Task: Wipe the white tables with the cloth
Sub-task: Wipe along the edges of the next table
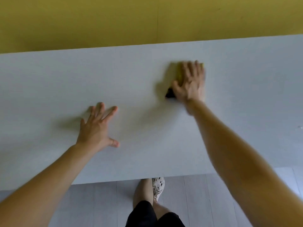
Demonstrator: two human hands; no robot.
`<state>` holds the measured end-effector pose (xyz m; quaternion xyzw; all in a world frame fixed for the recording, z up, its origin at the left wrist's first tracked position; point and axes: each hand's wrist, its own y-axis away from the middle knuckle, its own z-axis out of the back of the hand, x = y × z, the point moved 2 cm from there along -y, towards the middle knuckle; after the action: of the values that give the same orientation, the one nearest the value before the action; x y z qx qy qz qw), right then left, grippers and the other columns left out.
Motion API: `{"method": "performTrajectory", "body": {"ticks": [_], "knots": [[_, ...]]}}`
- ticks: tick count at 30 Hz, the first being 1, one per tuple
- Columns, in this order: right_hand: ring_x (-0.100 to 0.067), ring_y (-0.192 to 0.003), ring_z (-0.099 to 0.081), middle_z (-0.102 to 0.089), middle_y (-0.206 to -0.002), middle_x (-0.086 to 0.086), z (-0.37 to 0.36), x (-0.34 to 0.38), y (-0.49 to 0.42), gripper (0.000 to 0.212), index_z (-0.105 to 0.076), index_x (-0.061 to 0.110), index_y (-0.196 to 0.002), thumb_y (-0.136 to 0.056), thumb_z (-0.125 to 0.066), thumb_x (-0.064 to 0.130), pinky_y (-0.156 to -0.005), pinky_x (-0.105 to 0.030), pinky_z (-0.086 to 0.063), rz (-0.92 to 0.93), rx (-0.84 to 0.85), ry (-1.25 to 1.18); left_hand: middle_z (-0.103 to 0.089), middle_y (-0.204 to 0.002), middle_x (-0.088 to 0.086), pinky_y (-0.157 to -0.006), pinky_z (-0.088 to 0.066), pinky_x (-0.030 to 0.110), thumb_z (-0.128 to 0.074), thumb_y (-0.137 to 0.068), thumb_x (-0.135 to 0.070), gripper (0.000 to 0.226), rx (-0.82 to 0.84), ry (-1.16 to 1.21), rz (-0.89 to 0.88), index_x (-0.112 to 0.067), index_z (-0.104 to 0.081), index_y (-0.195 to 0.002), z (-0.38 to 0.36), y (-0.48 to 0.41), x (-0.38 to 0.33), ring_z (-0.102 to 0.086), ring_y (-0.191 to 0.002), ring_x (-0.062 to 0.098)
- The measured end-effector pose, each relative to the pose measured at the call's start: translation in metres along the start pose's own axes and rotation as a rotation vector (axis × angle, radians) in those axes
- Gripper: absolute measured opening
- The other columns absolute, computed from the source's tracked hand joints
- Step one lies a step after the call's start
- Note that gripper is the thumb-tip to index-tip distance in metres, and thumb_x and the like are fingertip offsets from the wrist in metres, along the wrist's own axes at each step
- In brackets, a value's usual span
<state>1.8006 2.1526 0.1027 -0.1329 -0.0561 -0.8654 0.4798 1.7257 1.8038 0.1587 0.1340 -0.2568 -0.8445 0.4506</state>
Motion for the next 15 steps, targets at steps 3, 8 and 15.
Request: {"method": "performTrajectory", "body": {"ticks": [3,8,15], "knots": [[-0.040,-0.164,-0.024,-0.042,-0.170,-0.016,-0.018,0.090,0.094,0.085,-0.047,0.020,-0.164,-0.091,-0.063,0.060,-0.134,-0.058,-0.013,0.627,0.191,-0.080,0.020,-0.180,0.005,-0.126,-0.029,0.067,-0.094,-0.061,-0.072,0.153,0.012,-0.010,0.015,-0.047,0.010,-0.170,0.006,0.003,-0.002,0.011,-0.168,0.035],[-0.038,-0.163,-0.028,-0.044,-0.169,-0.018,-0.022,0.088,0.100,0.084,-0.055,0.013,-0.158,-0.083,-0.086,0.035,-0.137,-0.052,-0.013,1.354,0.472,-0.111,-0.001,-0.176,0.013,-0.123,-0.038,0.057,-0.095,-0.059,-0.070,0.146,0.012,-0.070,-0.019,-0.039,-0.007,-0.171,0.020,-0.002,-0.011,-0.014,-0.164,0.036],[-0.033,-0.165,-0.020,-0.036,-0.172,-0.013,0.014,-0.045,-0.116,0.084,-0.043,0.023,-0.164,-0.088,-0.040,0.057,-0.136,-0.050,-0.011,-0.093,0.031,0.002,0.023,-0.176,0.013,-0.130,-0.020,0.066,-0.096,-0.054,-0.072,0.166,0.015,-0.117,-0.090,-0.037,0.018,-0.168,0.053,-0.056,-0.034,0.015,-0.166,0.040]]}}
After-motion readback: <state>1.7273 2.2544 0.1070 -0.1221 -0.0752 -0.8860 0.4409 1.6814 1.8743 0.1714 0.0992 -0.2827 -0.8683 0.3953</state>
